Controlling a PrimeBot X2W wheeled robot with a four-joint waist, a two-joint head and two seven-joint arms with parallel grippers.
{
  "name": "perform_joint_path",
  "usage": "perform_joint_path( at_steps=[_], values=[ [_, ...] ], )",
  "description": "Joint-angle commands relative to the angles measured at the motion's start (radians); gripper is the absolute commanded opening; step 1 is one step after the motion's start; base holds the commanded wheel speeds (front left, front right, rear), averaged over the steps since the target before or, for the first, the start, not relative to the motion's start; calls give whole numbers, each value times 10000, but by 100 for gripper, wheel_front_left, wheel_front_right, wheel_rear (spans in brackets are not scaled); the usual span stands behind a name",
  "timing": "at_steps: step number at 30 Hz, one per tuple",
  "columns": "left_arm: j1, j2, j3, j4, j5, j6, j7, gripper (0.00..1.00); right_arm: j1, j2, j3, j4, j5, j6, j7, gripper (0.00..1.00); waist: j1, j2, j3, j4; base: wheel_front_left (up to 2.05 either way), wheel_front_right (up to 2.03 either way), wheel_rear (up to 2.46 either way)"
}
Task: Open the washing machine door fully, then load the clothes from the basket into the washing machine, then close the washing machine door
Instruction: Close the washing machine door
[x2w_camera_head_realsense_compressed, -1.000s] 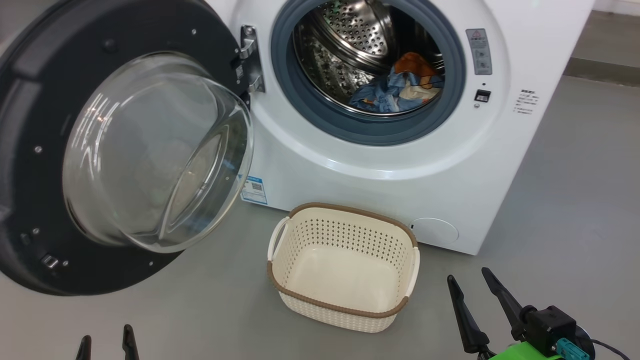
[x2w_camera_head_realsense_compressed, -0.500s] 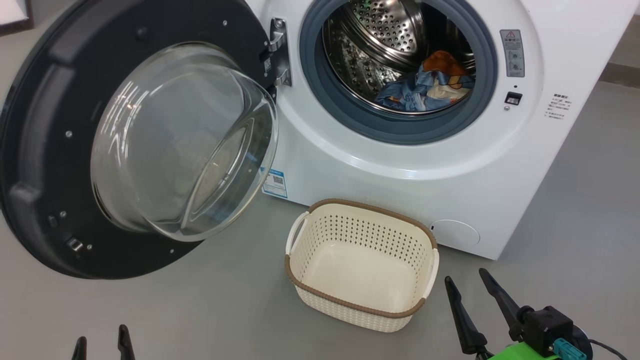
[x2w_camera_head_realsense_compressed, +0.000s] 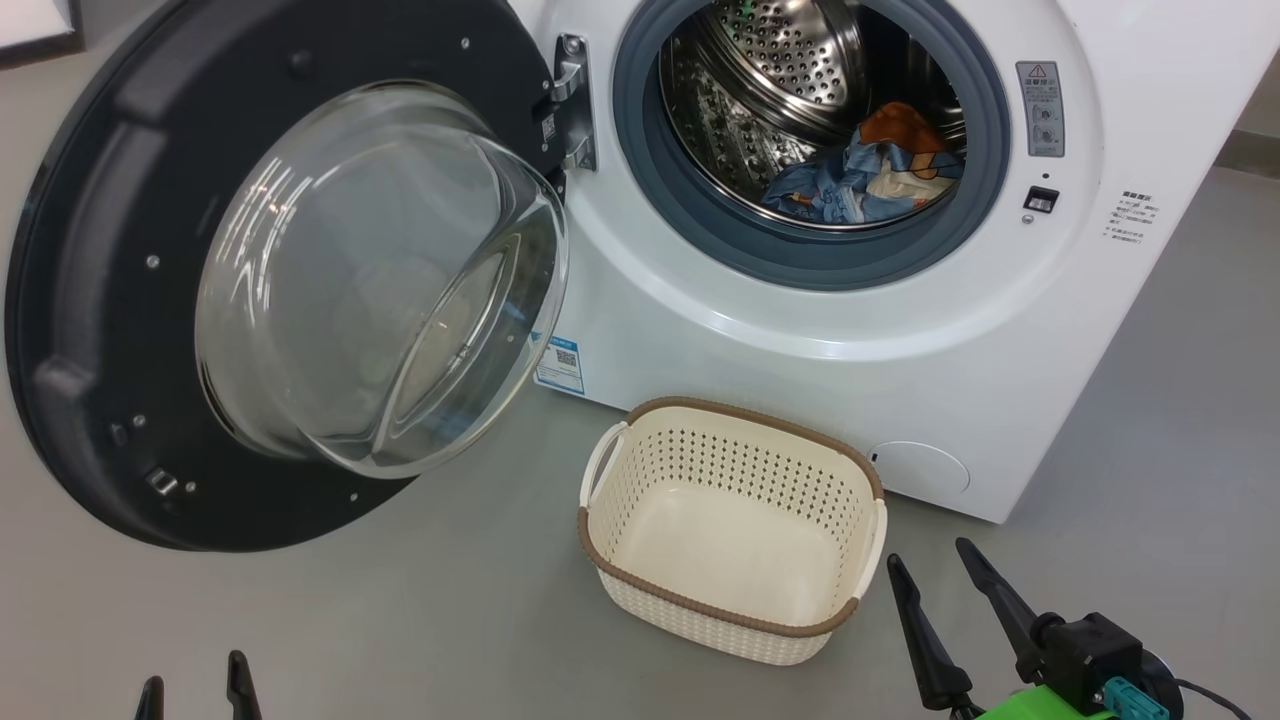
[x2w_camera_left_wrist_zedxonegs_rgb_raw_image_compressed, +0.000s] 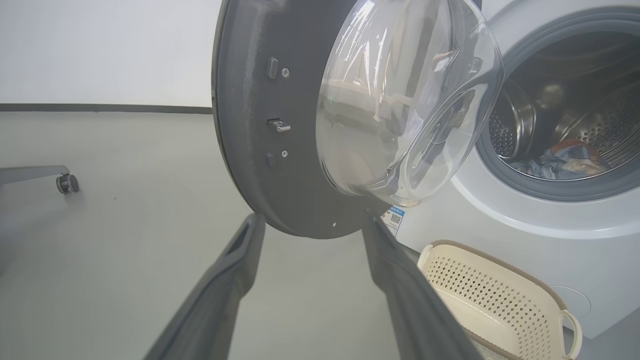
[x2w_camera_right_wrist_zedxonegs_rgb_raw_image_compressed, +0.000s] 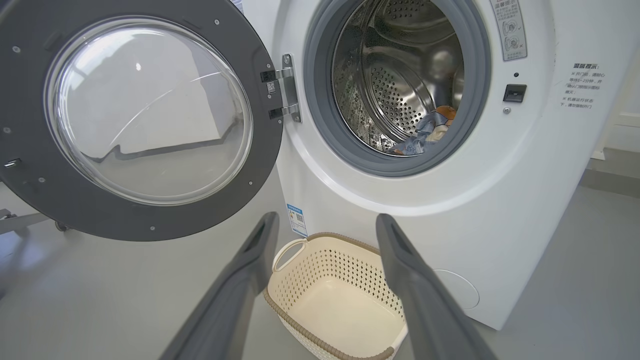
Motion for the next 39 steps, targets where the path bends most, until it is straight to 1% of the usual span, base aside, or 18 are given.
perform_joint_path(
  at_steps=[1, 33, 34, 35, 36, 39],
  values=[
    [-208, 51, 365, -239, -106, 77, -65, 100, -349, -22, 280, -209, -100, 16, -48, 100, 0, 0, -1, 24, 0, 0, 0],
    [-18, 51, 425, -272, -172, 51, -65, 100, -308, -22, 428, -67, -169, 16, -48, 100, 0, 0, -167, 25, 0, 0, 0],
    [-11, 51, 412, -258, -199, 21, -65, 82, -307, -22, 433, -70, -170, 16, -48, 100, 0, 0, -169, 24, 0, 0, 0],
    [-11, 51, 399, -254, -223, -32, -65, 21, -305, -22, 438, -71, -172, 16, -48, 100, 0, 0, -169, 23, 0, 0, 0],
    [0, 51, 367, -227, -240, -102, -65, 0, -303, -22, 446, -70, -171, 16, -48, 100, 0, 0, -169, 22, 0, 0, 0],
    [0, 51, 341, -195, -318, -183, -65, 0, -300, -22, 455, -70, -158, 16, -48, 100, 0, 0, -156, 24, 0, 0, 0]
  ],
)
